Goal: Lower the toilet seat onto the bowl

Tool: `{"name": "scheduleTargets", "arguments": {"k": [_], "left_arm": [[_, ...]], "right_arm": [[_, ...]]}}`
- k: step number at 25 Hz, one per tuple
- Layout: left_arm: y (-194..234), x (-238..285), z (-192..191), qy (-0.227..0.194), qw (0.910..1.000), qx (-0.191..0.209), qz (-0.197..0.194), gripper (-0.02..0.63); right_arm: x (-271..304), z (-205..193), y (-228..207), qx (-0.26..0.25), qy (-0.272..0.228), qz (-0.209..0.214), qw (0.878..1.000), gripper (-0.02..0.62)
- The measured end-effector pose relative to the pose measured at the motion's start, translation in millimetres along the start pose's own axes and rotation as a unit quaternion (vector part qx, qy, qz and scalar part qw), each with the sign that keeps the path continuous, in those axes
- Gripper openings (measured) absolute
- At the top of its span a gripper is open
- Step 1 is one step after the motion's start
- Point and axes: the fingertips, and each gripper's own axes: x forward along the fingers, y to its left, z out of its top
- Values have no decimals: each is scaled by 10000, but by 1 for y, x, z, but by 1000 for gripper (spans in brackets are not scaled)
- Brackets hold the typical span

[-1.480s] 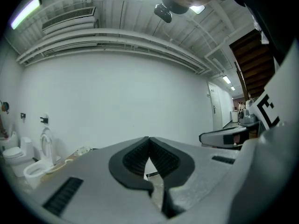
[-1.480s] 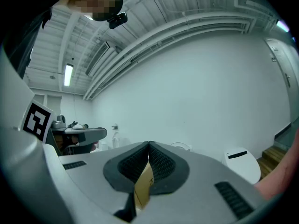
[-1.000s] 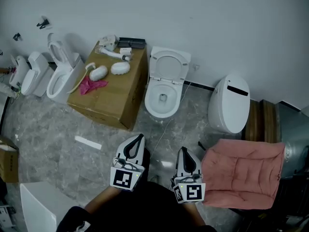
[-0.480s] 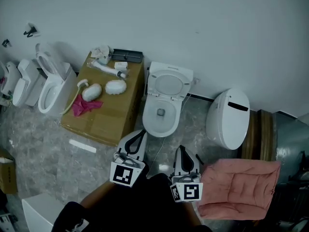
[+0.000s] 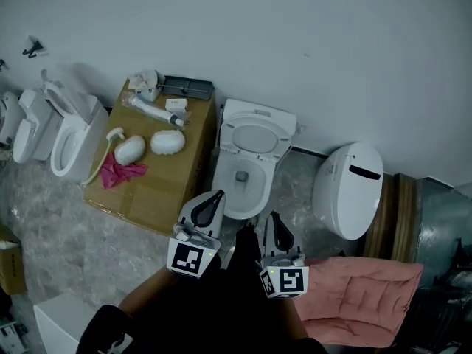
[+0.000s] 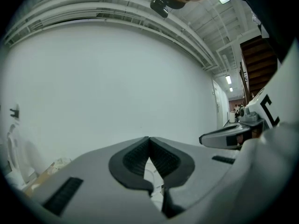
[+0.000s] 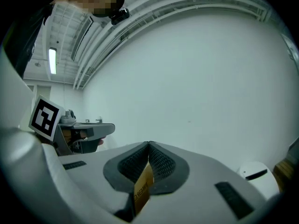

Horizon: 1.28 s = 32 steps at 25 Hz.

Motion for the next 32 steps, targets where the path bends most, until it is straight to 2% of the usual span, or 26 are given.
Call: {"name": "scheduleTargets", "arguments": {"k": [8, 13, 17, 21, 23, 24, 28, 32], "left_arm": [[22, 92, 8, 147, 9991, -29, 386, 9], [32, 139, 4, 242, 9985, -165, 455, 9], [36, 169, 2, 340, 9982, -207, 441, 9], [42, 192, -7, 454, 9975, -290, 458, 9], [44, 201, -11, 493, 9974, -297, 439, 9], [44, 204, -12, 507, 9973, -301, 437, 9], [48, 214, -19, 557, 9970, -311, 442, 9], [52, 217, -26, 656, 9962, -318, 470, 9]], "right_arm": [[95, 2, -78, 44, 345, 495, 9982, 26], [164, -26, -118, -229, 871, 807, 9927, 29], [215, -65, -142, -300, 1558, 1216, 9798, 31], [265, -104, -172, -510, 2029, 1216, 9703, 34], [288, -129, -183, -618, 2292, 1260, 9632, 89], [299, -143, -188, -691, 2453, 1275, 9585, 109], [329, -200, -213, -1328, 3121, 1163, 9335, 110], [349, -232, -231, -1873, 3456, 1056, 9134, 110]]}}
